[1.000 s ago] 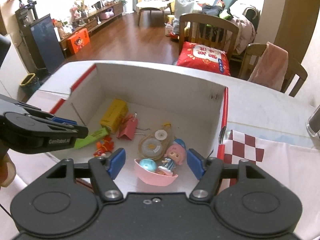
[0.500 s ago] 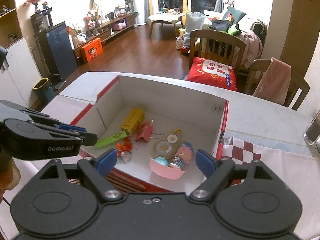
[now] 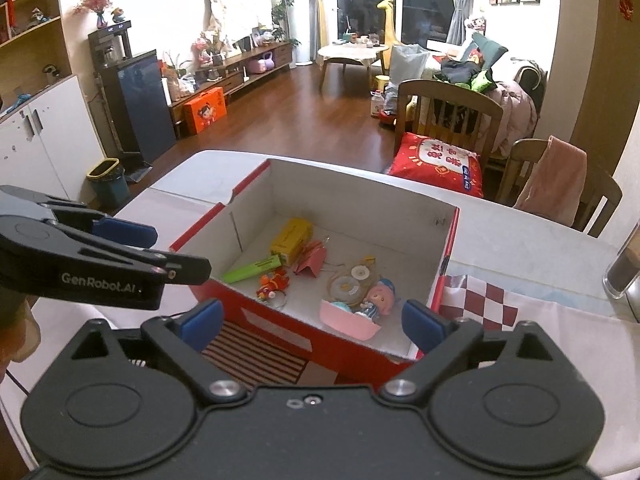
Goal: Organize rigid objects
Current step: 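Lift both tools out of the shoebox and move toward the remaining items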
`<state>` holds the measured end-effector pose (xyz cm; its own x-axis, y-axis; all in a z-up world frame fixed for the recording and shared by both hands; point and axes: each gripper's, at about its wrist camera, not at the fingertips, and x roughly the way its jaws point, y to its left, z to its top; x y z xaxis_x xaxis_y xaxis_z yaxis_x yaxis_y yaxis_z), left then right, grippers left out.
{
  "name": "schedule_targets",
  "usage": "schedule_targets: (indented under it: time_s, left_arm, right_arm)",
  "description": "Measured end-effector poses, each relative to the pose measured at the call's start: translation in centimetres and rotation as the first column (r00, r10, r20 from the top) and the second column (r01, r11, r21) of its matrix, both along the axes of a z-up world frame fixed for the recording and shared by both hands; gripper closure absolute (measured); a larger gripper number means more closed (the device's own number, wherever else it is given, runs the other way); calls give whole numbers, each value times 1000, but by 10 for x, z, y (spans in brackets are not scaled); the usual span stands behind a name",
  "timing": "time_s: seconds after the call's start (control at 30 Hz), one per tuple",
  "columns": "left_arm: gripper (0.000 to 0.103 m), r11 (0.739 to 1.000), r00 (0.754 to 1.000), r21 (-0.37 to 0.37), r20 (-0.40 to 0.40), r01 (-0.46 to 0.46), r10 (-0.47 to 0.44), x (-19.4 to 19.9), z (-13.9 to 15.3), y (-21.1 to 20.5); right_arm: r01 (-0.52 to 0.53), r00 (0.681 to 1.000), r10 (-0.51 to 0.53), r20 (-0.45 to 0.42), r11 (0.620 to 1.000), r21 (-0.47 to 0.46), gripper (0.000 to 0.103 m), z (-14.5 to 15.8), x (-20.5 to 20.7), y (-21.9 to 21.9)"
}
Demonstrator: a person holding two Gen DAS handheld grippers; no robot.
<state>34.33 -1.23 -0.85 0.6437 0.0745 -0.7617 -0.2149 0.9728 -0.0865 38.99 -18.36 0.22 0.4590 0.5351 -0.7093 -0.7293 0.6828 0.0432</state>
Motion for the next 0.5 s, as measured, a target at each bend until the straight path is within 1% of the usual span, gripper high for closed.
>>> schedule_targets:
  time_s: [0.07, 0.23, 0.33, 0.5]
  left_arm:
    - [31, 1000, 1000, 13, 15, -1, 1, -8, 3, -4]
    - [30, 1000, 999, 19, 43, 4, -5, -26, 8, -13]
    - [23, 1000, 998, 23, 61, 7, -8, -37, 9, -18]
    - [22, 1000, 997, 10, 78, 16, -17, -53, 9, -22]
  right_arm:
    - [-7, 1000, 7, 7, 1000, 7, 3, 2, -5, -4]
    - [-23, 1000, 23, 15, 1000, 9, 1, 4, -18, -12]
    - [-26, 1000, 25, 13, 1000, 13, 1, 5, -24, -17]
    - [-24, 1000, 24, 3, 1000, 8, 1, 3, -32, -23]
